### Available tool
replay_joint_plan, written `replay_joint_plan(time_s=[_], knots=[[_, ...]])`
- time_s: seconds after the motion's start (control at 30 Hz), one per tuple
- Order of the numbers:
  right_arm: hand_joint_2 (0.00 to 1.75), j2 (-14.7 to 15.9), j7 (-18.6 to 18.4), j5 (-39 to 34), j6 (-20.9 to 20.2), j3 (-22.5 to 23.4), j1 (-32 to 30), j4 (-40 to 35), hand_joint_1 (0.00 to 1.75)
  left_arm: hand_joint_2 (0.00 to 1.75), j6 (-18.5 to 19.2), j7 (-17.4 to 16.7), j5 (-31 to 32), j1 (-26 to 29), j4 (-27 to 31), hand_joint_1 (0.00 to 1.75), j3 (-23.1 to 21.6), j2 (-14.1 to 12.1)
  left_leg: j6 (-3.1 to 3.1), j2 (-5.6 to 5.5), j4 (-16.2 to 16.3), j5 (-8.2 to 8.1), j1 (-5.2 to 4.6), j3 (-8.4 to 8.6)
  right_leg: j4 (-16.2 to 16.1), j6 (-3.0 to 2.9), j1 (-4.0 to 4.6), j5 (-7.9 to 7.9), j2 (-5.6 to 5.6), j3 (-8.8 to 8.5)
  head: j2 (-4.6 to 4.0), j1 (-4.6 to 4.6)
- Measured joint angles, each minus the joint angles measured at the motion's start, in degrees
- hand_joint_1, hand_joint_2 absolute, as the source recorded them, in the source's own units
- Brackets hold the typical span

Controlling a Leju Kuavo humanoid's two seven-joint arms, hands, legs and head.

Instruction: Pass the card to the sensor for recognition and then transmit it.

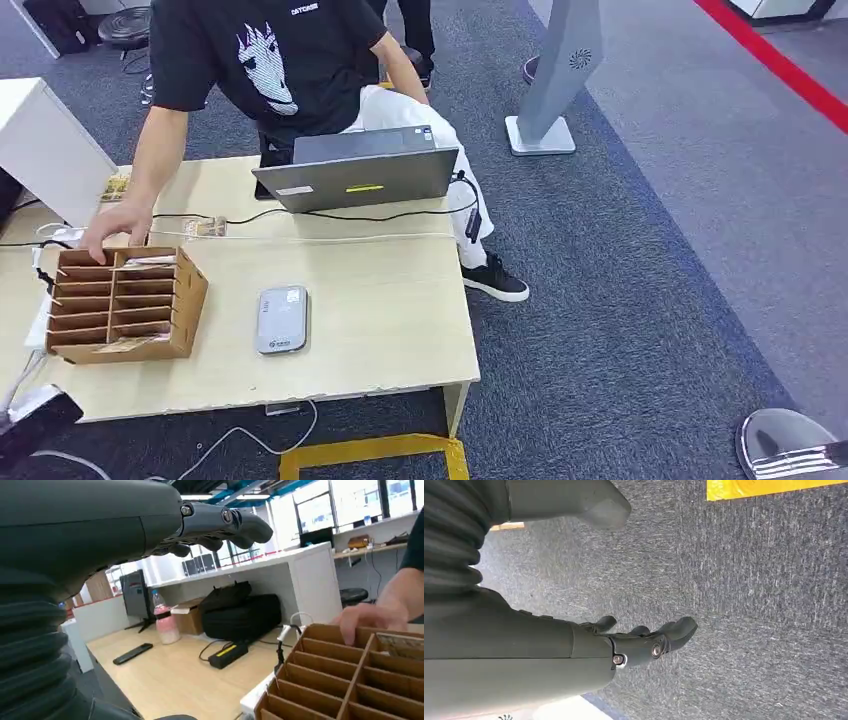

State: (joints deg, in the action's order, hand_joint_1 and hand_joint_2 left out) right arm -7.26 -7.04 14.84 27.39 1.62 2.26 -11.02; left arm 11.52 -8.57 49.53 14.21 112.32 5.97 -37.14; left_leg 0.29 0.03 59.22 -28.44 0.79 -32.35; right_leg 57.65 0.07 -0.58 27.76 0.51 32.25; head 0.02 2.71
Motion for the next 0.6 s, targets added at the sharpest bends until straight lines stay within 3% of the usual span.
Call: replay_joint_plan(time_s=[0.6], knots=[[1.75, 0.0, 0.4, 0.7, 0.0, 0.5, 0.0, 0.0, 0.00, 1.75, 0.0, -0.8, -1.4, 0.7, -4.9, 0.00, 0.0, 2.8, 0.00, -0.01, 0.0, 0.00, 0.00, 0.00, 0.0, 0.00, 0.00, -0.01, -0.02, 0.00, 0.00, 0.00]])
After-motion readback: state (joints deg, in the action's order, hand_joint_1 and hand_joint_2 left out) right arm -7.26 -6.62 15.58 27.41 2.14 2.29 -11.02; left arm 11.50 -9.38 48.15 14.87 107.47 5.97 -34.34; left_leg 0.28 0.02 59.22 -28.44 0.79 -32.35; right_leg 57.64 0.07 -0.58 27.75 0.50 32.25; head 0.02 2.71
